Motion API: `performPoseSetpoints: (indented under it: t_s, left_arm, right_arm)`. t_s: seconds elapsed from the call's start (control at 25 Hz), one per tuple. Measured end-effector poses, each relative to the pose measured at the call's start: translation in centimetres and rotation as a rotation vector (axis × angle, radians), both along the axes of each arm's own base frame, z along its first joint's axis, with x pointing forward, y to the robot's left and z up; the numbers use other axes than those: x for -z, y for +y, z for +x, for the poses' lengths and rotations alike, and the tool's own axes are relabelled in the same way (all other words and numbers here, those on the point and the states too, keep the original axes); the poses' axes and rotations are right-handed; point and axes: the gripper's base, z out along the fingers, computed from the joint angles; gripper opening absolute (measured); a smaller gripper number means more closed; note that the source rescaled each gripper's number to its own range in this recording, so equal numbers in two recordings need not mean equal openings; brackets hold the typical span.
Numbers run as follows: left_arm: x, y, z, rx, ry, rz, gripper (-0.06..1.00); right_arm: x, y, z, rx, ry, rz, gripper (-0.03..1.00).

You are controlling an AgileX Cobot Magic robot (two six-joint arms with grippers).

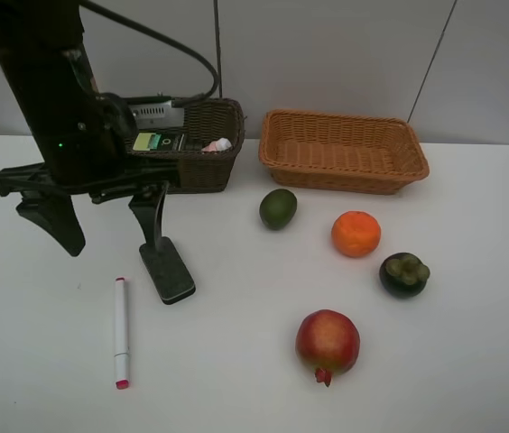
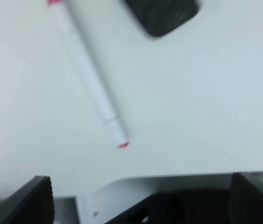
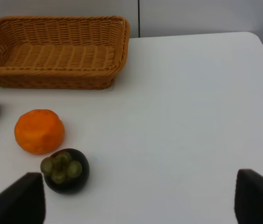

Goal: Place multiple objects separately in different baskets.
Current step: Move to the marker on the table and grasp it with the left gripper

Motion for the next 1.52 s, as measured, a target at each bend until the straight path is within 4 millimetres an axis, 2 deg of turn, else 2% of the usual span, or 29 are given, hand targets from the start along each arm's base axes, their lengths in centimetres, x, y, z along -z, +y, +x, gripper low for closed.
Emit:
performPoseSetpoints:
  t_s: [0.16, 0.28, 0.52, 0.96, 1.08, 1.32, 1.52]
  left_arm:
    - [3.3, 0.8, -3.3, 0.028, 0.105, 0.097, 0.90]
    - [5.5, 1.1, -4.5, 0.023, 0.080, 0.090, 0.90]
    - [7.9, 1.6, -4.5, -0.002, -0.071, 0.039, 0.90]
    - [8.9, 2.2, -4.0, 0.009, -0.212, 0.041, 0.90]
    - [9.4, 2.0, -3.8, 0.006, -0.214, 0.041, 0.90]
    - [12.4, 2.0, -3.7, 0.012, -0.134, 0.094, 0.90]
    - [13.6, 1.8, -3.5, 0.006, -0.129, 0.093, 0.90]
  right_arm:
    - [0.0, 0.0, 0.0, 0.000, 0.000, 0.000, 0.71]
    - [0.0, 0.0, 0.0, 0.000, 0.000, 0.000, 0.71]
    - [0.0, 0.0, 0.0, 0.000, 0.000, 0.000, 0.71]
    - [0.0, 0.0, 0.0, 0.000, 0.000, 0.000, 0.71]
    - [0.0, 0.0, 0.0, 0.000, 0.000, 0.000, 0.71]
    - [0.0, 0.0, 0.0, 0.000, 0.000, 0.000, 0.71]
    - [0.0, 0.0, 0.0, 0.000, 0.000, 0.000, 0.71]
